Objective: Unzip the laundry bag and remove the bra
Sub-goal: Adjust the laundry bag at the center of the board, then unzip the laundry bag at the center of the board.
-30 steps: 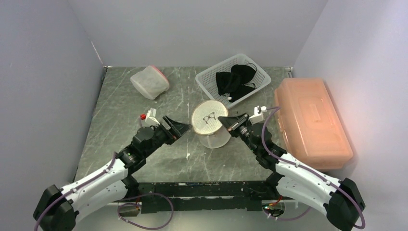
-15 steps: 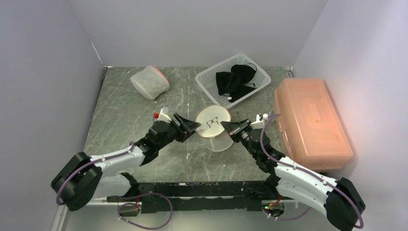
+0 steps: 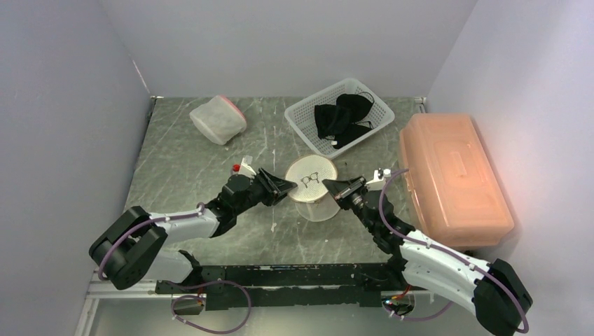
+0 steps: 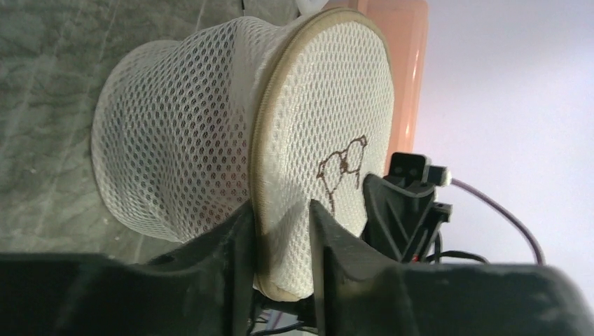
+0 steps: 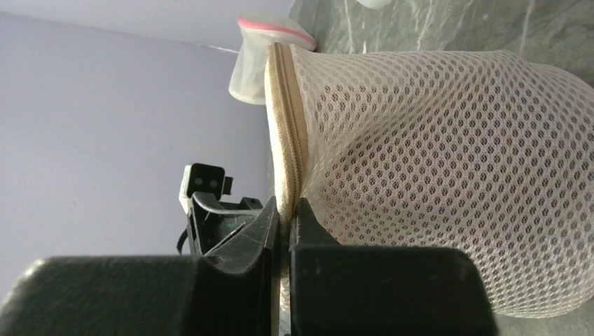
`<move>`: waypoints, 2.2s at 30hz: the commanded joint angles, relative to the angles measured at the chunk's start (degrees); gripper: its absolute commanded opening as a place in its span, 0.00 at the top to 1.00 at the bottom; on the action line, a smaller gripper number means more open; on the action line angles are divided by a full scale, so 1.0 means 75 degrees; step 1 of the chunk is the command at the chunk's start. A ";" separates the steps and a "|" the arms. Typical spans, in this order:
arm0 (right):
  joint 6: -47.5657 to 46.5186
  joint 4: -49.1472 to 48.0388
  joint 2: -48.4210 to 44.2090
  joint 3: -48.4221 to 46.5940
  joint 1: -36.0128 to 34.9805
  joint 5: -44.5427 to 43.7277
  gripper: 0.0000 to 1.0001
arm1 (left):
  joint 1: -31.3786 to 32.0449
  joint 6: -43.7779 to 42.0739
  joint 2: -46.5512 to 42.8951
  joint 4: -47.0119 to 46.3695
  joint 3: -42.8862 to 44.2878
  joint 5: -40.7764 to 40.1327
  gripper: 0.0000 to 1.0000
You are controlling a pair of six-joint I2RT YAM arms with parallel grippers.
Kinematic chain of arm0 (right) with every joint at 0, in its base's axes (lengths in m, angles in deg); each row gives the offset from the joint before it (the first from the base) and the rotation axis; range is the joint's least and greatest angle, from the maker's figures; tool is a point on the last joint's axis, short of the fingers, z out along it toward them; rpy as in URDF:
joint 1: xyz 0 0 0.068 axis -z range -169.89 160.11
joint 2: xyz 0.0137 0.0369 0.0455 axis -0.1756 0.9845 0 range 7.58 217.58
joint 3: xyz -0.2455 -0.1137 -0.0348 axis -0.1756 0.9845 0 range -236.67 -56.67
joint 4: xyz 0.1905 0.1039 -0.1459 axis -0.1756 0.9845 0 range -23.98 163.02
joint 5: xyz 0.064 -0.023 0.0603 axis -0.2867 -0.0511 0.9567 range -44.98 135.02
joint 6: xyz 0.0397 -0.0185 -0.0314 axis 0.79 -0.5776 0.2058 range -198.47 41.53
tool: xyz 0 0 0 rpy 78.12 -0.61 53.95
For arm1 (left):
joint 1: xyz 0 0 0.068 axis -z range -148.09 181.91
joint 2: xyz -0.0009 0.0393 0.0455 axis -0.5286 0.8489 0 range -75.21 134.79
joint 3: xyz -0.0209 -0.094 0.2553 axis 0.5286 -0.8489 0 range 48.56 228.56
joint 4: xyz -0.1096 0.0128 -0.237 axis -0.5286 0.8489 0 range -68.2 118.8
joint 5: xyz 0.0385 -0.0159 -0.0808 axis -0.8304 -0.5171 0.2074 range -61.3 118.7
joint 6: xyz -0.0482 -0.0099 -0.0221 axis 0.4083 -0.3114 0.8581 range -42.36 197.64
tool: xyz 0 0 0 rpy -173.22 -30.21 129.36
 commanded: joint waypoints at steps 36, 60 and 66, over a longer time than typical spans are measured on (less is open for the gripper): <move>-0.6050 0.2908 -0.0669 -0.1762 -0.0772 0.2352 0.24 | -0.3177 -0.0279 -0.0917 0.6065 0.2099 0.3634 0.97; -0.5810 0.1899 0.2182 -0.3069 -0.1921 0.1165 0.55 | -0.3171 -0.0204 -0.1102 0.6888 0.2362 0.2910 0.97; -0.5760 0.1841 0.2315 -0.3009 -0.1939 0.1512 0.55 | -0.3178 -0.0204 -0.1117 0.6917 0.2365 0.2831 0.97</move>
